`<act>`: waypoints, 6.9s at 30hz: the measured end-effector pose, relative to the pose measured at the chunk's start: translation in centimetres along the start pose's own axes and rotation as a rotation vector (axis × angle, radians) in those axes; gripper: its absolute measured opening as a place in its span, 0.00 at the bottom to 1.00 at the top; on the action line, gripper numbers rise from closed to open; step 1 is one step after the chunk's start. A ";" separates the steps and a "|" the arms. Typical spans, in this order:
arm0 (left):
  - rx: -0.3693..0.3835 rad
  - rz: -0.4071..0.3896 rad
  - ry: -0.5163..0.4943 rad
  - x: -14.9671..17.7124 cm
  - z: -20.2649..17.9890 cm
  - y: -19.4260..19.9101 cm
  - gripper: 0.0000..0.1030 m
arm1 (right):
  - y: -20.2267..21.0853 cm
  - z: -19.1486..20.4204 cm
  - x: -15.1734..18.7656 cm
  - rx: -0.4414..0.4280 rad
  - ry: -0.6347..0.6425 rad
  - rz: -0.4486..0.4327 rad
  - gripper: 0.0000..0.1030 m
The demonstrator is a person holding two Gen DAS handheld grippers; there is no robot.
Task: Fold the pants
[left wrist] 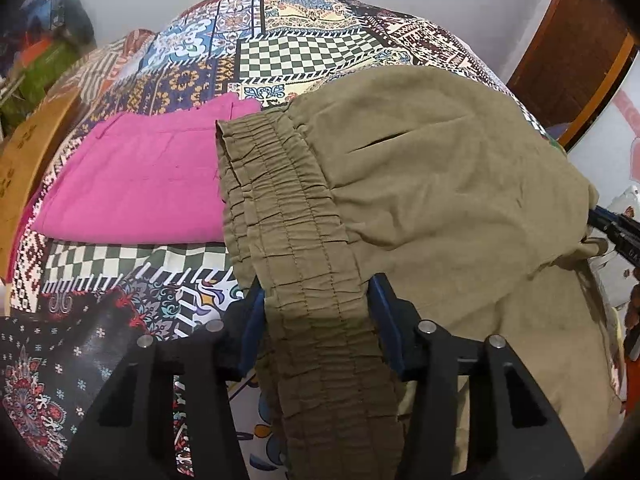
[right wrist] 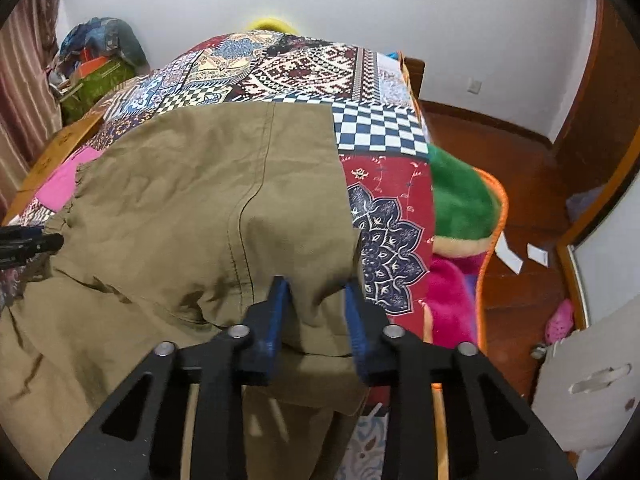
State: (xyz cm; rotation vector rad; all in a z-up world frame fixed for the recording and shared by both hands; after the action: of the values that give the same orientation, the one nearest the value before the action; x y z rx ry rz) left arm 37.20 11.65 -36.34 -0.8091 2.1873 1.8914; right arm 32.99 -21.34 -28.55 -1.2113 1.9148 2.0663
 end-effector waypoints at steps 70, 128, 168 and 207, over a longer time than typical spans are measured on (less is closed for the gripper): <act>0.148 -0.012 0.110 -11.3 3.6 -5.0 0.08 | -9.5 -0.7 -14.0 -0.033 0.102 0.055 0.03; 0.207 -0.284 0.021 -13.1 0.1 12.5 0.05 | 4.9 -1.1 -18.6 -0.115 -0.075 -0.240 0.11; 0.059 -0.135 -0.133 11.7 1.8 14.0 0.08 | 10.5 8.0 8.4 -0.160 -0.123 0.015 0.11; -0.004 -0.061 -0.034 10.8 3.7 11.2 0.13 | 7.6 8.5 12.2 -0.132 -0.058 0.187 0.23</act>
State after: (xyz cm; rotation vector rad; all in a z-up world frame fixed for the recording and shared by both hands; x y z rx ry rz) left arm 21.85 12.65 -31.99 -0.8286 2.1149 1.8671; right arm 16.44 -21.02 -30.23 -1.0175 1.9615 2.3265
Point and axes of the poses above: each gripper's, at about its wrist camera, not at the fingertips, and y roughly against the way its jaws point, z to its left, x to its underside, the point moved 9 cm from there along -y, roughly the way its jaws point, and after that the axes turned 11 degrees about y, right-handed, at the moved point
